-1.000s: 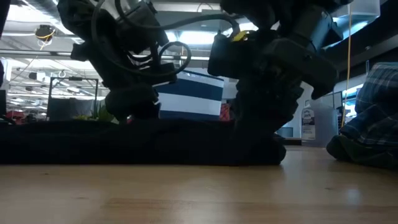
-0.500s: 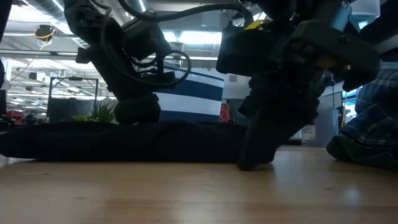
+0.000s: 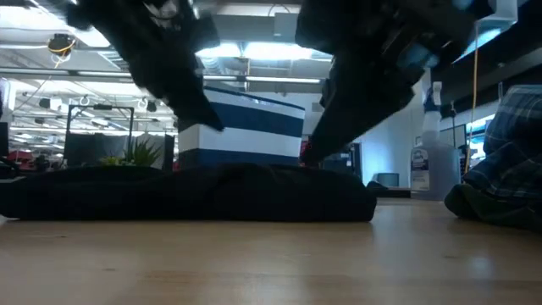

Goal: Fold Laundry from Bin
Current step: Fold the black shirt

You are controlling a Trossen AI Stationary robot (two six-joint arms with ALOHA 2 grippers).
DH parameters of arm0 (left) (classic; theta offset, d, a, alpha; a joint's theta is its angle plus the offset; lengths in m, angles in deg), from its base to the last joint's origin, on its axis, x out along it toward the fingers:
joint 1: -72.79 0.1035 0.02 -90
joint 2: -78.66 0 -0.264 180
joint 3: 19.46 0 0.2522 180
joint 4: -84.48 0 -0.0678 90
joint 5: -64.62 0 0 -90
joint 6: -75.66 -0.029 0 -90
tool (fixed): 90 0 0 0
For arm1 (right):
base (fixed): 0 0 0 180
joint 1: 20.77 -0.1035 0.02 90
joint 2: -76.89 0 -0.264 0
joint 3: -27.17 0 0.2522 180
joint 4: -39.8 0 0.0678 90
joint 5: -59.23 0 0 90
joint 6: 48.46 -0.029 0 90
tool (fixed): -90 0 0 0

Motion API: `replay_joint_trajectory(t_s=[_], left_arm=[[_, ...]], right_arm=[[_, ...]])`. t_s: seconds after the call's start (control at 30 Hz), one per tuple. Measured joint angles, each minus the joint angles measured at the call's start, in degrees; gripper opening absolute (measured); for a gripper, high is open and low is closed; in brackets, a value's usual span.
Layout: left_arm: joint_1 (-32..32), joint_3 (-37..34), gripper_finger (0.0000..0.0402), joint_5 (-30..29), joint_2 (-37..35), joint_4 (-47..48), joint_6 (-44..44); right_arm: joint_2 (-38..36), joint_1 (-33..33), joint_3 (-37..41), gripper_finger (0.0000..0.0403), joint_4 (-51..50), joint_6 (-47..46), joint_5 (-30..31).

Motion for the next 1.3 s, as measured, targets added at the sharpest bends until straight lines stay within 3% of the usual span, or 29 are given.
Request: replay_joint_trajectory(t_s=[0.17,0.4,0.67,0.83,1.13,1.3], left_arm=[[-6.4,0.0,0.0059,0.3,-0.9,-0.8,4.3],[-13.8,0.1,0.0059,-0.3,4.6,-3.8,12.1],[-15.1,0.1,0.0059,-1.0,13.7,-6.0,17.3],[-15.1,0.1,0.0059,1.9,15.9,-5.1,18.5],[-15.8,0.1,0.0059,0.8,6.6,1.8,15.7],[-16.4,0.2,0.0059,-8.8,0.0,9.4,14.8]], right_arm=[[0.0,2.7,0.0,0.0000,0.7,0.1,1.7],[0.1,5.6,0.0,0.0000,3.9,2.5,2.3],[2.5,6.9,-0.1,0.0000,4.0,2.1,1.9],[5.0,7.3,-0.1,0.0000,1.5,-0.7,2.1],[0.4,6.7,-0.1,0.0000,2.0,0.1,0.1],[-2.6,6.4,0.0,0.0000,2.6,3.0,1.6]])
